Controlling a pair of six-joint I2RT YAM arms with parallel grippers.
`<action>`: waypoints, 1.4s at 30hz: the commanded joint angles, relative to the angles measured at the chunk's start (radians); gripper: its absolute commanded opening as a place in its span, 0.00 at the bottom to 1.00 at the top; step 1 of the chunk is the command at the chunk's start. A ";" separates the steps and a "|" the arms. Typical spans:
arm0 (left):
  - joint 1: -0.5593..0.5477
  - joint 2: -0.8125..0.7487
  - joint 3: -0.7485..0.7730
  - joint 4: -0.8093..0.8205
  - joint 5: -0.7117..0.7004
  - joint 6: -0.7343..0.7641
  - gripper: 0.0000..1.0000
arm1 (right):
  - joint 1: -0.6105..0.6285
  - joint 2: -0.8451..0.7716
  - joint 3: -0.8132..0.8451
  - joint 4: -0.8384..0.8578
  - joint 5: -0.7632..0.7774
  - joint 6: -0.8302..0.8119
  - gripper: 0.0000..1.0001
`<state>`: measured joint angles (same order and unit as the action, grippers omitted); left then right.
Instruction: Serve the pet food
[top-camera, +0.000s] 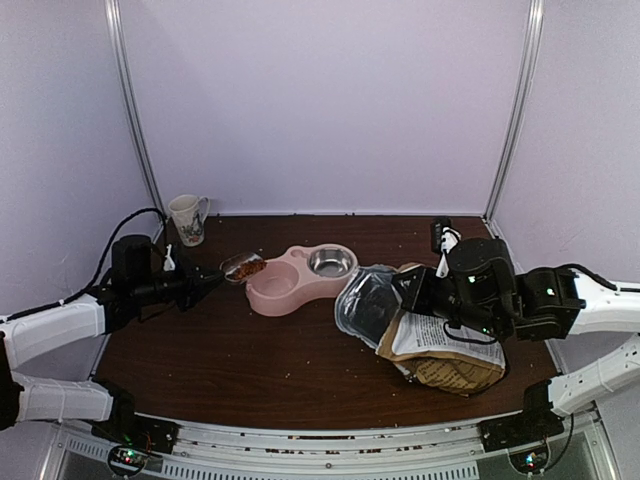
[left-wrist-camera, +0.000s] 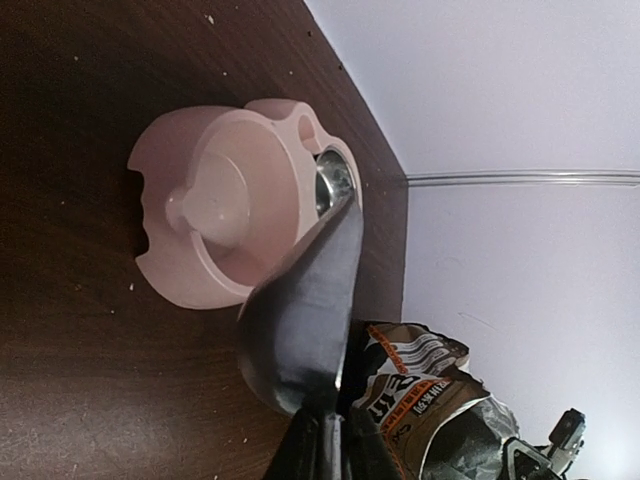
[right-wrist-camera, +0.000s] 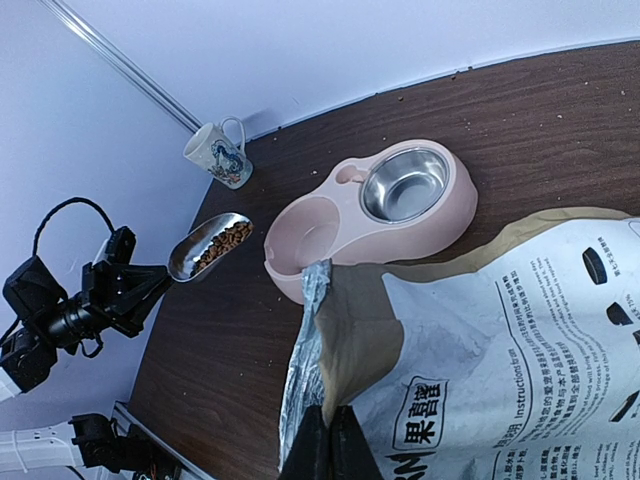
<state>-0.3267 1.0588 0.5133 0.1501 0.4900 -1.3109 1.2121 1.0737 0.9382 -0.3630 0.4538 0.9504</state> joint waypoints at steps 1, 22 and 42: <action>0.013 0.041 0.052 -0.026 0.008 0.099 0.00 | -0.012 0.007 0.019 0.001 0.041 0.001 0.00; 0.012 0.243 0.195 -0.088 0.015 0.201 0.00 | -0.012 0.009 0.016 0.001 0.027 0.005 0.00; 0.013 0.345 0.370 -0.315 -0.017 0.407 0.00 | -0.012 -0.008 -0.007 -0.013 0.033 0.008 0.00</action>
<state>-0.3214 1.3857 0.8230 -0.1307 0.4862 -0.9844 1.2110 1.0840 0.9382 -0.3553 0.4488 0.9512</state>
